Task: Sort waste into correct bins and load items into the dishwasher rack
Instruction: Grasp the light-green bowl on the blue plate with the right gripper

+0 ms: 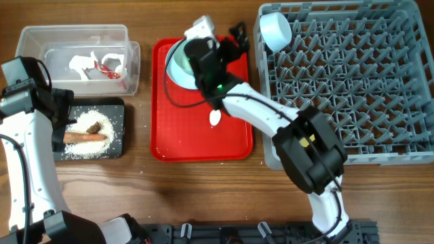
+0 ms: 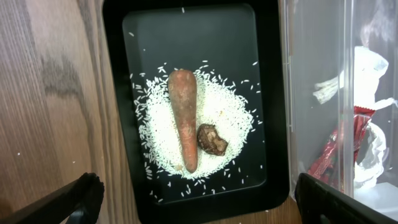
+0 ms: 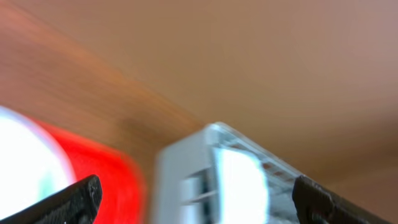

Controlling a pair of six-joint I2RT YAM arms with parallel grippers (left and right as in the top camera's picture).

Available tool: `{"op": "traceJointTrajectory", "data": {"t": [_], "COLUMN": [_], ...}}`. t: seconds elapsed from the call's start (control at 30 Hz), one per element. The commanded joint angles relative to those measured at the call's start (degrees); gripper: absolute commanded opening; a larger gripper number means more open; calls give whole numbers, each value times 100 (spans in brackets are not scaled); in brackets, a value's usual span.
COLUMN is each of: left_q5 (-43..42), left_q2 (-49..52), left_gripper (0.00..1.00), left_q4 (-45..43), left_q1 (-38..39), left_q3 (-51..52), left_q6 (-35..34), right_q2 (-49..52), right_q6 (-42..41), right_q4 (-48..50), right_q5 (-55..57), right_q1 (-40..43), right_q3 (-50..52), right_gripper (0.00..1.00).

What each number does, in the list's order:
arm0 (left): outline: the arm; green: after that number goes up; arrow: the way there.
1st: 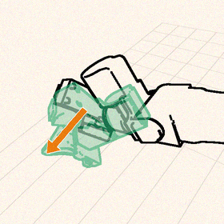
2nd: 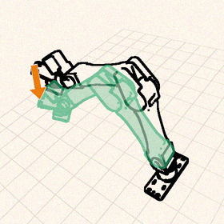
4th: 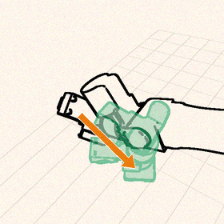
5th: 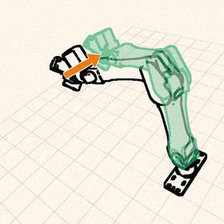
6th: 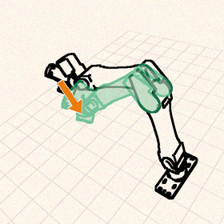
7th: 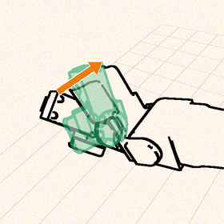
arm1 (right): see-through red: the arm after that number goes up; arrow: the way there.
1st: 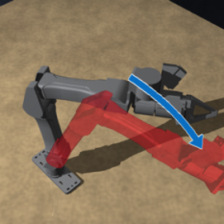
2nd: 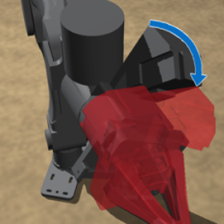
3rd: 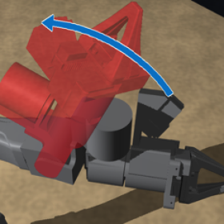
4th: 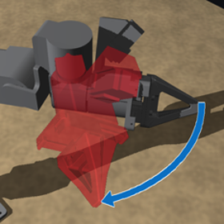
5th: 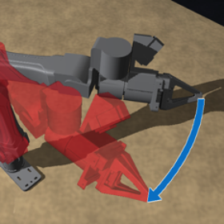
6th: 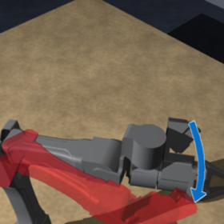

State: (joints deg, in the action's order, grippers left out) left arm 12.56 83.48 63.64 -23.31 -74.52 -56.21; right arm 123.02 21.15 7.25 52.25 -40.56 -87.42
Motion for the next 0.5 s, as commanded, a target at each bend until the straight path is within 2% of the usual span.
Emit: {"op": "traceJointTrajectory", "data": {"t": [0.0,0.03,0.1,0.2,0.27,0.37,0.47], "left_q5": [55,52,52,55,52,52,52], "left_q2": [17,17,17,17,17,17,17], "left_gripper": [100,100,100,100,100,100,100], "left_q4": [9,9,9,9,9,9,9], "left_q1": [-17,-17,-17,-17,-17,-17,-17], "left_q3": [-26,-26,-26,-26,-26,-26,-26], "left_q6": [50,50,48,50,50,50,50], "right_q2": [-831,-1150,-1550,-1812,-1770,-1517,-892], "right_q6": [-3589,-4476,-5189,-5202,-5576,-5541,-5591], "right_q4": [-1440,-2033,-2671,-2820,-3379,-4094,-4129], "right_q5": [-2500,-3532,-4385,-4929,-5517,-5285,-5313], "right_q1": [-74,-66,-68,48,328,710,1003], "right_q3": [-28,-28,-28,-186,-992,-2127,-2282], "right_gripper": [100,99,100,99,90,82,79]}}
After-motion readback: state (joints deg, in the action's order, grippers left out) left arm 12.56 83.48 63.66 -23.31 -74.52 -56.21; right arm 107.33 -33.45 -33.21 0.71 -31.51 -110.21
